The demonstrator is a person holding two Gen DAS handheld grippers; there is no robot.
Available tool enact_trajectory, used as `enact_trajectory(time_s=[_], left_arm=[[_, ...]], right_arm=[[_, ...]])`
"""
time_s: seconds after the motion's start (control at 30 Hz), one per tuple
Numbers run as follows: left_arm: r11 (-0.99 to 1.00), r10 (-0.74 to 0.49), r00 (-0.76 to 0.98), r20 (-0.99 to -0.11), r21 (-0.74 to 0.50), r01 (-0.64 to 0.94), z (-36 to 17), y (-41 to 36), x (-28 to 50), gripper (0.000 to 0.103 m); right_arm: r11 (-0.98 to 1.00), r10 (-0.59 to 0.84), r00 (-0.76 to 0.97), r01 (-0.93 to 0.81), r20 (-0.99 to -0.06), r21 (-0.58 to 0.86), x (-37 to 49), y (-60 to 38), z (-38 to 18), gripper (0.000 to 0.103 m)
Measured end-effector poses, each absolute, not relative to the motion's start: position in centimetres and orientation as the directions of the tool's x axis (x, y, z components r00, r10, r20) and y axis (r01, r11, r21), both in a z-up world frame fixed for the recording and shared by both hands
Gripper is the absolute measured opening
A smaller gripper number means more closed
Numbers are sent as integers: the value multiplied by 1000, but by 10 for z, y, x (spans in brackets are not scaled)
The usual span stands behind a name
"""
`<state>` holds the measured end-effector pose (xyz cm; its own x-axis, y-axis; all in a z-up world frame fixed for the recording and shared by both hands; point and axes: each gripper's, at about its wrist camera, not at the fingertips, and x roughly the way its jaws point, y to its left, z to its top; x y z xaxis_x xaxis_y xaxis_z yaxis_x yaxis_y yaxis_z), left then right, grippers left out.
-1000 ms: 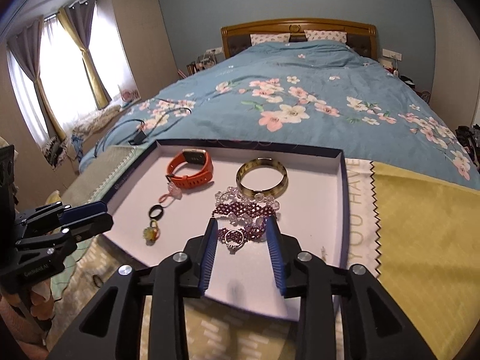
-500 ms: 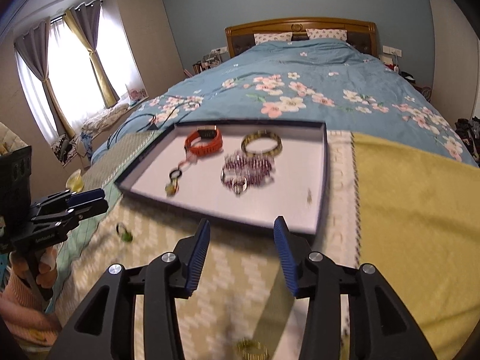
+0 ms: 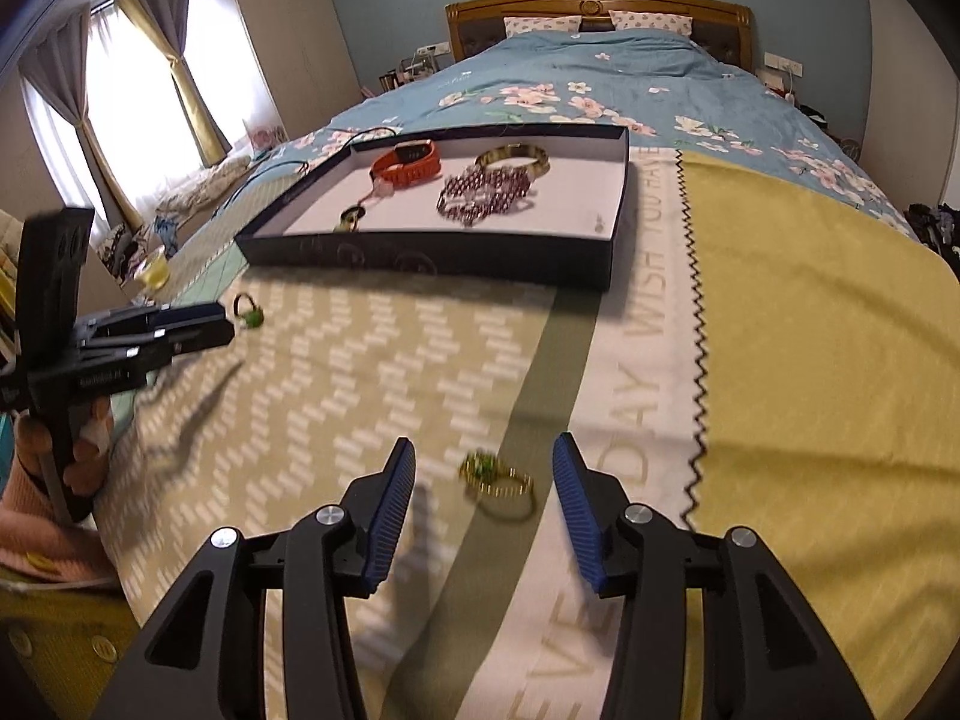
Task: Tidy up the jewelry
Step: 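Move the left gripper to the green hair tie while the right gripper approaches the gold green-stone ring, then grasp the green hair tie with the left gripper while the right gripper grasps the gold green-stone ring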
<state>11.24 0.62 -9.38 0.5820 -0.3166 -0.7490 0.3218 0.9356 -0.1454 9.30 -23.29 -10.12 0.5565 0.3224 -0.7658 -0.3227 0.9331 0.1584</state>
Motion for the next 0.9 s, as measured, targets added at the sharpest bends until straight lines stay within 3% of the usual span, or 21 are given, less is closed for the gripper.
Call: enact_trajectory(time_s=[0.33,0.47,0.53,0.6,0.8,0.9], left_arm=[[936,-305,556,-773,-136,324,-97,-4,123,47],[938,-301,556,-775,-136,318,-98,-6,128,46],[940,-296,557,-776,-134,313,-98,-8,130,45],[944,-282,562,-778,-119,309,-98,-9,131,40],[949,-261,571,-778,-98,301,-99,-10,132,20],[949,-262,573,-776,-99,300,-99,-9,132,18]], right_arm=[[935,284,581,-343,-763,87,83,-225,-103,39],[935,292,582,-341,-759,99,85,-225,-102,24],[935,292,584,-342,-758,97,86,-224,-103,22],[932,298,581,-348,-757,99,87,-222,-103,15],[927,303,578,-363,-757,94,89,-217,-102,12],[927,303,582,-365,-755,90,89,-215,-102,12]])
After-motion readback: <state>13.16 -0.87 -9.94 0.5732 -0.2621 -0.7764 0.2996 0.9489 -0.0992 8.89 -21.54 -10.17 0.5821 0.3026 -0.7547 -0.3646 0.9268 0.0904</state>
